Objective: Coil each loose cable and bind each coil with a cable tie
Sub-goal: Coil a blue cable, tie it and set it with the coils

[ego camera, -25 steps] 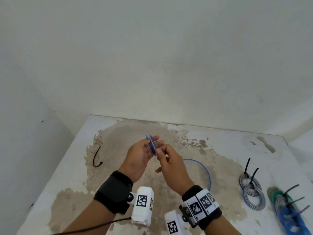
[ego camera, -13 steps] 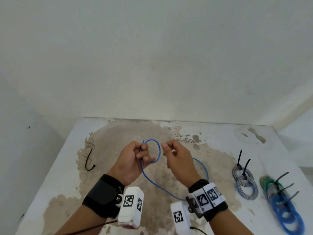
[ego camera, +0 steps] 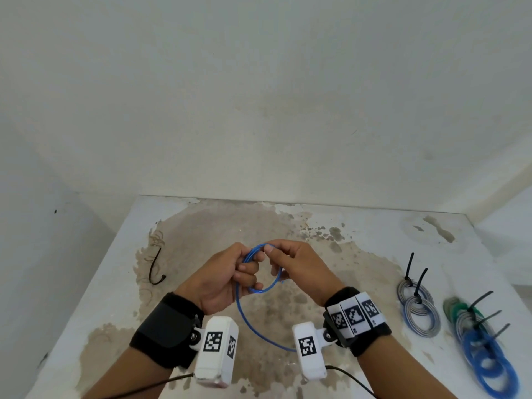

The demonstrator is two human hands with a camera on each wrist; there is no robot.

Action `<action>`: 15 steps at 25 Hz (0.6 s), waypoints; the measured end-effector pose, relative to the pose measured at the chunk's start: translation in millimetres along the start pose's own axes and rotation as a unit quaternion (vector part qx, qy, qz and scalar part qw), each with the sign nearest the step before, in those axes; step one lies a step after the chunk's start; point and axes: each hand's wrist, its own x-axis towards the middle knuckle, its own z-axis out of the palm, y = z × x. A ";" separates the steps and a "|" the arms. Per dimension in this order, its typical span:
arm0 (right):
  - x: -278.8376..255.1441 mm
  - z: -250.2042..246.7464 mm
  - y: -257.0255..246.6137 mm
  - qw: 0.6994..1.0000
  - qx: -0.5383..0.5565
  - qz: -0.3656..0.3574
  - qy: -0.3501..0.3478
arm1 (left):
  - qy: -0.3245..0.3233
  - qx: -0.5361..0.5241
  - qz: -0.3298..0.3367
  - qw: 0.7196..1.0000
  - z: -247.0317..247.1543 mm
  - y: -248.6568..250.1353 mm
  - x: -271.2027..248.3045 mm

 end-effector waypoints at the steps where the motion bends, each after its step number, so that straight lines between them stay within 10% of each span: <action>1: -0.5 1.0 0.9 1.000 0.011 0.009 -0.007 | -0.008 -0.003 -0.002 1.000 -1.1 -0.6 0.2; 7: -2.9 9.8 -5.2 0.997 0.079 0.023 0.009 | -0.038 -0.048 0.032 0.998 -2.7 -9.3 4.4; 11: -15.0 20.0 -6.6 0.977 -0.043 -0.023 0.206 | 0.003 -0.194 0.153 0.969 -3.3 2.1 10.7; 15: -40.2 34.8 -10.5 0.969 -0.068 0.170 -0.166 | 0.015 -0.273 0.266 0.924 -9.6 15.9 10.2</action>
